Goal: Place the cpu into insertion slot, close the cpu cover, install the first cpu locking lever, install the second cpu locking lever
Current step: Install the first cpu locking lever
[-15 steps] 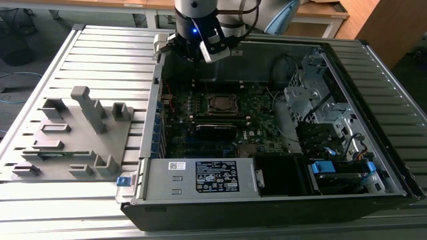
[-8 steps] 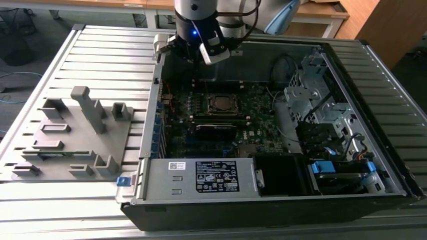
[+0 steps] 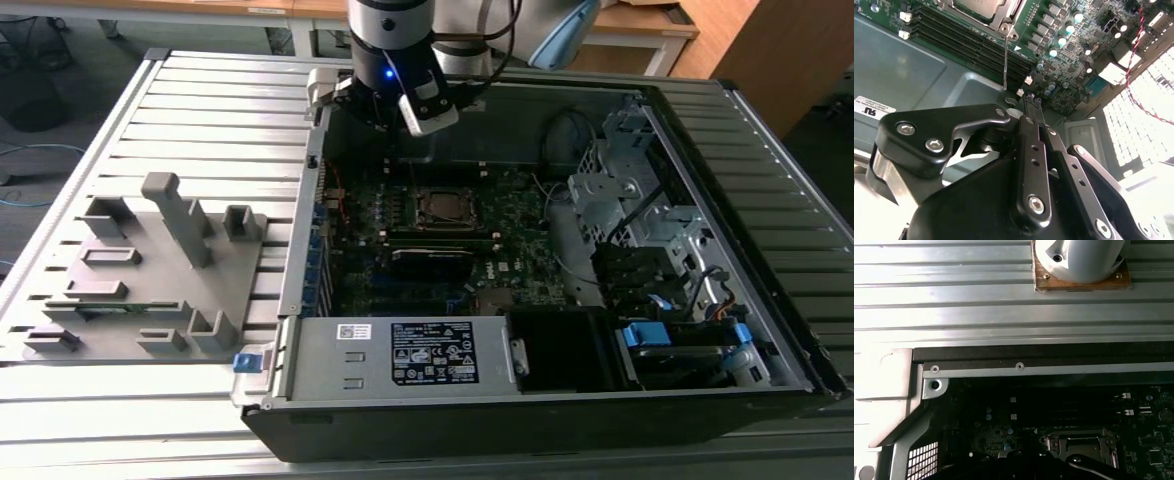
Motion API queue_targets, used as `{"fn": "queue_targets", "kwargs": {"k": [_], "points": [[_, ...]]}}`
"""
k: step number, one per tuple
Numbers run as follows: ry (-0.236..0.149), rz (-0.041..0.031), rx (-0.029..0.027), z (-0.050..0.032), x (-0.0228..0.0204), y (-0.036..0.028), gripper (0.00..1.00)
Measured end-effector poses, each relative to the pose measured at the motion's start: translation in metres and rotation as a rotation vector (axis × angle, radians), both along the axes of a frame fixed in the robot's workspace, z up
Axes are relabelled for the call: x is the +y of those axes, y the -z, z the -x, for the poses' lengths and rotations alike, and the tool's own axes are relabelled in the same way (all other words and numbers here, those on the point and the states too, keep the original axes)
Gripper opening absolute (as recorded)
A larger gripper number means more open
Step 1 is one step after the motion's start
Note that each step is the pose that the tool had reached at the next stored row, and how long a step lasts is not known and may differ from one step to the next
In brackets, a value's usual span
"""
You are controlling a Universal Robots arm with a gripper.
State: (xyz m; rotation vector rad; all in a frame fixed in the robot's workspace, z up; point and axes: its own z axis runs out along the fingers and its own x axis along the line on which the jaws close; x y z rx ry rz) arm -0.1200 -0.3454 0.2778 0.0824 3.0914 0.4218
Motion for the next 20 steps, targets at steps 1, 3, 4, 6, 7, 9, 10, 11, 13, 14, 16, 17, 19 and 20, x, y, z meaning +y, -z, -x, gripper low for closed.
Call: {"fn": "queue_targets", "kwargs": {"k": [1,3,4,6,7,9,10,11,13,14,16,17,19,20], "points": [[0.000,-0.0012,-0.0002,0.0000,0.0000,0.0002,0.11],[0.000,-0.0134,-0.0002,-0.0001,-0.0001,0.0012,0.11],[0.000,-0.0193,-0.0001,0.0000,-0.0001,0.0013,0.11],[0.000,-0.0198,-0.0002,0.0000,0.0000,0.0013,0.11],[0.000,-0.0201,-0.0004,0.0000,-0.0001,0.0020,0.11],[0.000,-0.0199,-0.0001,0.0000,-0.0002,0.0049,0.11],[0.000,-0.0199,-0.0002,0.0000,-0.0003,0.0066,0.11],[0.000,-0.0200,-0.0002,0.0000,-0.0003,0.0075,0.11],[0.000,-0.0197,0.0000,0.0000,-0.0004,0.0076,0.11],[0.000,-0.0196,0.0001,0.0000,-0.0004,0.0076,0.11],[0.000,-0.0201,-0.0003,-0.0004,-0.0003,0.0089,0.11],[0.000,-0.0200,-0.0002,-0.0006,-0.0003,0.0100,0.11],[0.000,-0.0200,-0.0002,-0.0009,-0.0003,0.0119,0.11],[0.000,-0.0199,-0.0001,-0.0009,-0.0003,0.0119,0.11]]}}
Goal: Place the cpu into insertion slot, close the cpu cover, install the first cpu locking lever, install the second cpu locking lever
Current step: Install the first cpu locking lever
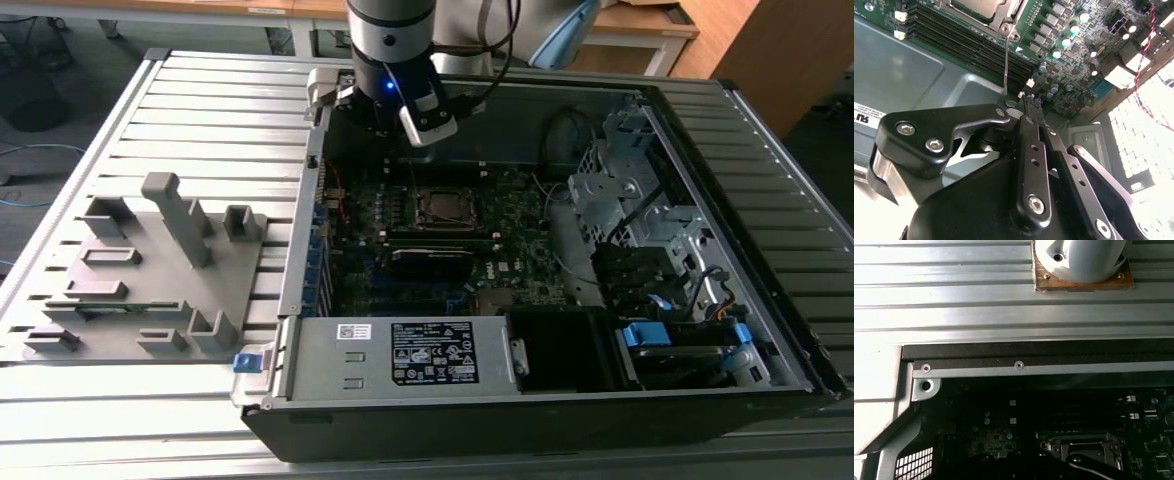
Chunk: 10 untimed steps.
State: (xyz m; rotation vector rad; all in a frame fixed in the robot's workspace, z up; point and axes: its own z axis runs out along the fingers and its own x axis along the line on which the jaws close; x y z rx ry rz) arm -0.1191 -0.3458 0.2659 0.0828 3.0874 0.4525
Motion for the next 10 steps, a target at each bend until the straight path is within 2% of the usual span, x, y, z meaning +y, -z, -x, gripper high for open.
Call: {"fn": "queue_targets", "kwargs": {"k": [10], "points": [[0.000,-0.0001,-0.0001,-0.0043,0.0000,0.0025,0.11]]}}
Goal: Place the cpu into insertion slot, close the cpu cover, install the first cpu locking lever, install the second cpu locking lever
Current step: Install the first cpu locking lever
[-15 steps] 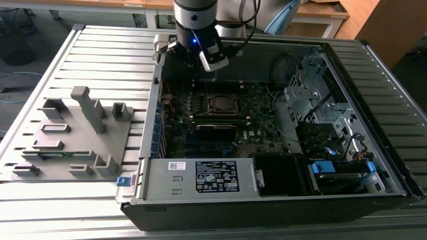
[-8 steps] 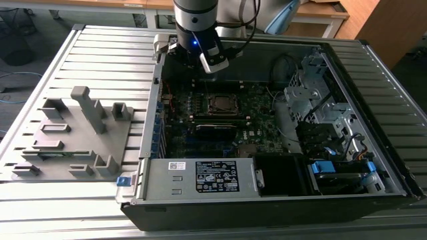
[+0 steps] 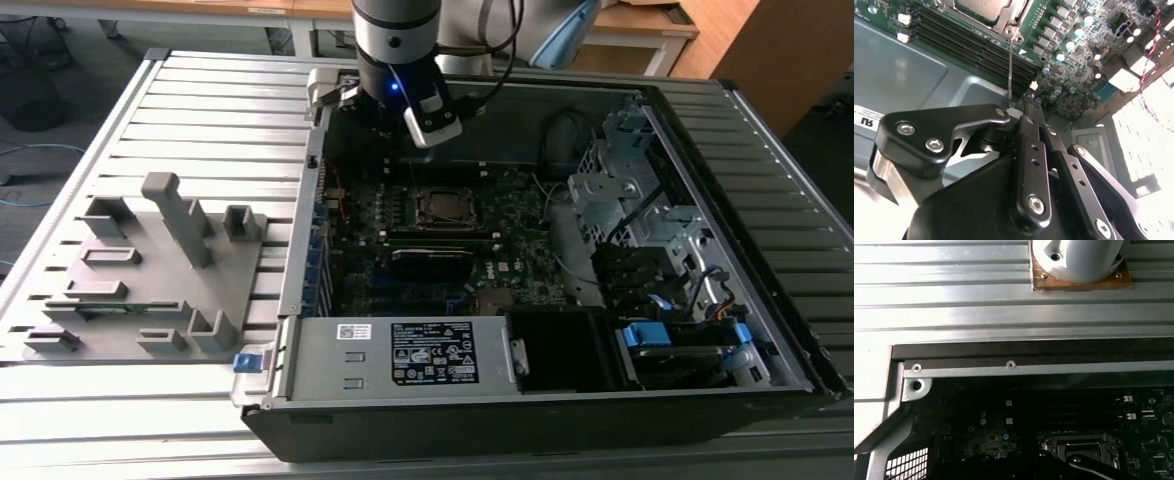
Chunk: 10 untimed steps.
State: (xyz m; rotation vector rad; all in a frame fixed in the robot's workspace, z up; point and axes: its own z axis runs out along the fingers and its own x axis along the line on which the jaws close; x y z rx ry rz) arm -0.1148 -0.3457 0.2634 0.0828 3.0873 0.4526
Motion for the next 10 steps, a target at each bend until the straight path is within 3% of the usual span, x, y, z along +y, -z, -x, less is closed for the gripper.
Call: {"fn": "queue_targets", "kwargs": {"k": [5,10], "points": [[0.000,0.0003,0.0001,-0.0001,0.0000,0.0039,0.11],[0.000,0.0000,0.0000,-0.0088,0.0004,0.0046,0.11]]}}
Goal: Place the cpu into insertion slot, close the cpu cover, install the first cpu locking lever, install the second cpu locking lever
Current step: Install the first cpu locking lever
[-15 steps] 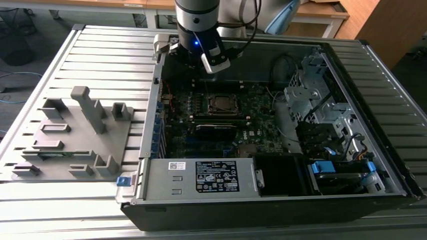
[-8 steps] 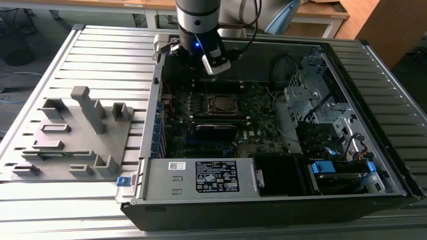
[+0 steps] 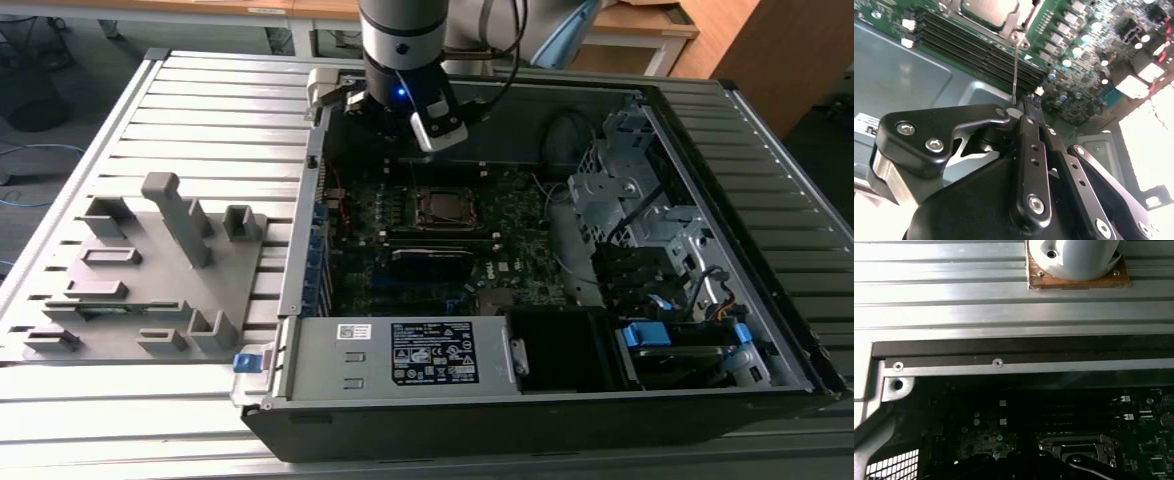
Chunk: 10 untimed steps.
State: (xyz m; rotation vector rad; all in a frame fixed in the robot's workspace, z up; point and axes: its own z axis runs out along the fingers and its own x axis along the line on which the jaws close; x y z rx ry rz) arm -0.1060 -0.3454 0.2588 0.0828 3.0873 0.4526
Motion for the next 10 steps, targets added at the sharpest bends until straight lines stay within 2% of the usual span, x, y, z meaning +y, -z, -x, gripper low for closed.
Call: {"fn": "queue_targets", "kwargs": {"k": [4,9,10], "points": [[0.000,-0.0001,-0.0001,-0.0106,0.0000,0.0003,0.11],[0.000,-0.0001,0.0004,-0.0278,0.0001,0.0005,0.11],[0.000,0.0000,0.0005,-0.0283,0.0000,0.0005,0.11]]}}
